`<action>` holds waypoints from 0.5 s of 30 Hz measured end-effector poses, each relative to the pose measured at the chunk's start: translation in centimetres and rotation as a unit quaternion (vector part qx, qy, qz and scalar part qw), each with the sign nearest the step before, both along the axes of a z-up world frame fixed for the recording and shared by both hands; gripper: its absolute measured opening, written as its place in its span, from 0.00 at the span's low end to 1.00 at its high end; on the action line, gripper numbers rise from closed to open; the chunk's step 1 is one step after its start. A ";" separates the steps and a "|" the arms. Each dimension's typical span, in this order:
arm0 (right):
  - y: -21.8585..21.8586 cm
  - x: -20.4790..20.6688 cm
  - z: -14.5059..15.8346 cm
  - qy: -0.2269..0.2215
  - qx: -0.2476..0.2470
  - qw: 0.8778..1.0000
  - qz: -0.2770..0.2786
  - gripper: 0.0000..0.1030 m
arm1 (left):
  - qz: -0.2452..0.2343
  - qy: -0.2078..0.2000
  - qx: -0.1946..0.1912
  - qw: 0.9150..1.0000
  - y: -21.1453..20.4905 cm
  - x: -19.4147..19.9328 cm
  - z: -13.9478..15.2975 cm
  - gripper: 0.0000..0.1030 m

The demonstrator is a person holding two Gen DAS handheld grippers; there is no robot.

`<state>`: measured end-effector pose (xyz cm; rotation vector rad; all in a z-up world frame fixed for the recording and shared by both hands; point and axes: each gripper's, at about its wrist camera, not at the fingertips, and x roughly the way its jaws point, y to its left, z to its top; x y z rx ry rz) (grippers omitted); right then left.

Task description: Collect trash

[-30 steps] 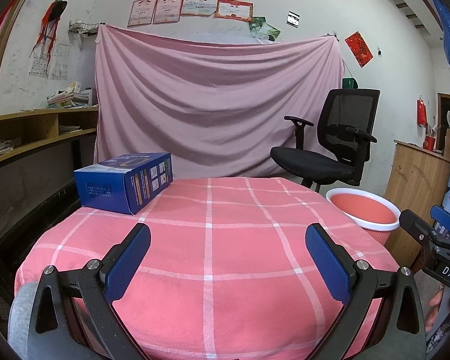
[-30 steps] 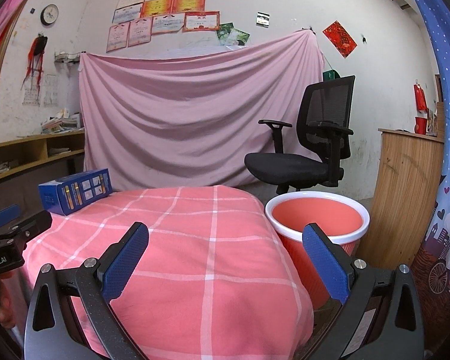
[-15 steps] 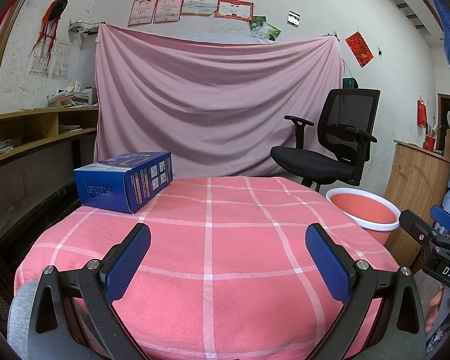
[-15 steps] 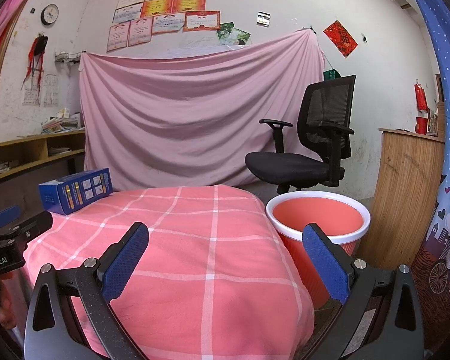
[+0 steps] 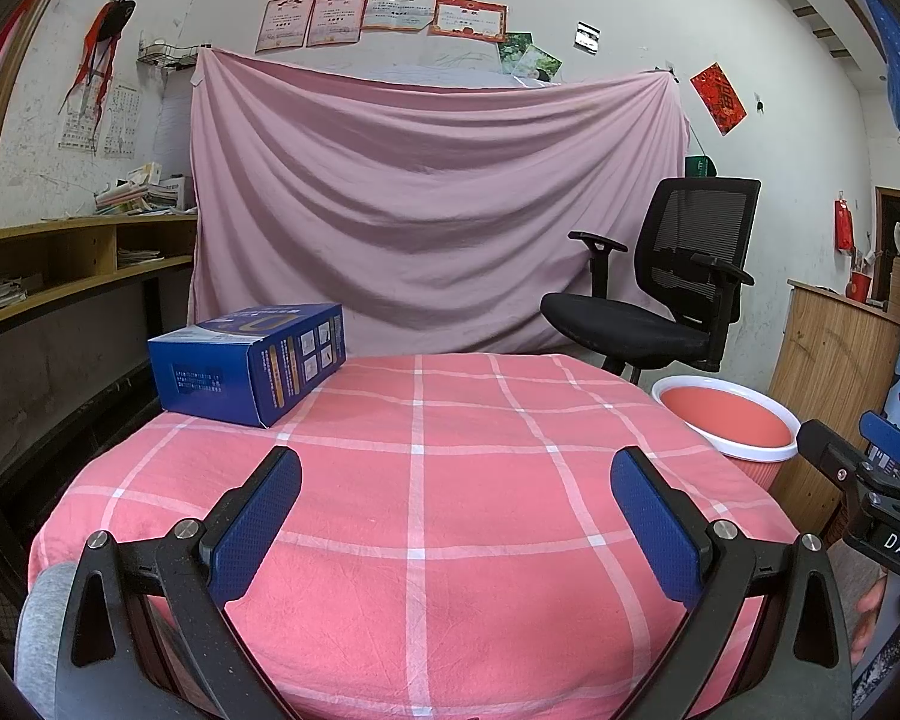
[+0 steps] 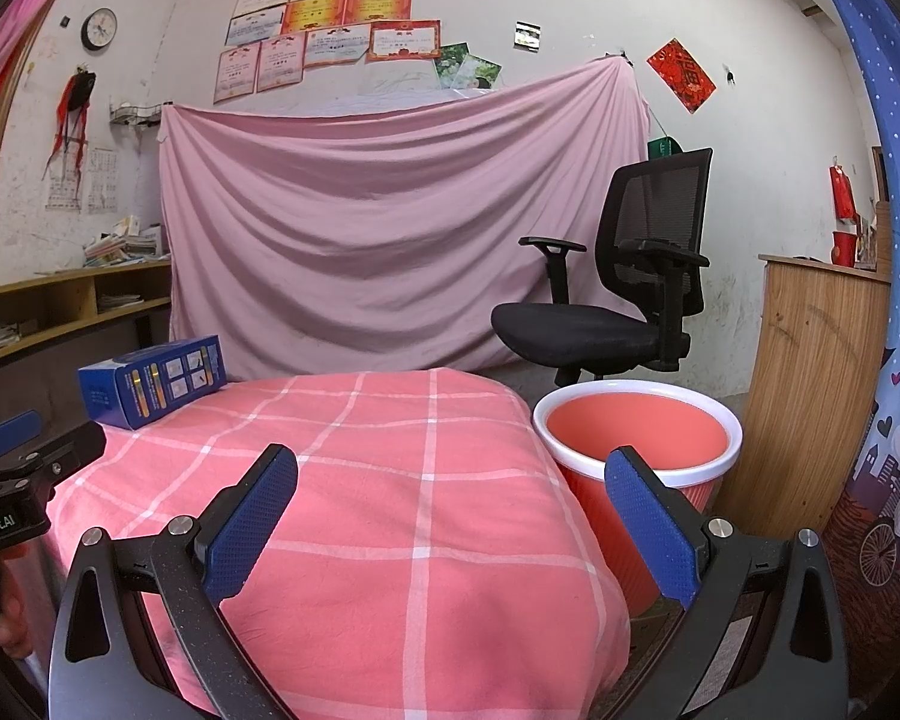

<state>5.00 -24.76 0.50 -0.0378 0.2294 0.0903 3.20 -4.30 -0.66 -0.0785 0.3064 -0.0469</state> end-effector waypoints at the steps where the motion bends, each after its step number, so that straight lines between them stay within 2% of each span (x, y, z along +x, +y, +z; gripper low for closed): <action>1: 0.0 0.0 0.0 0.000 0.000 1.000 0.000 1.00 | 0.000 0.000 0.000 1.000 0.0 0.0 0.0 0.98; 15: 0.1 0.0 0.0 0.001 0.000 1.000 0.000 1.00 | -0.001 0.000 0.000 1.000 0.2 0.1 0.0 0.98</action>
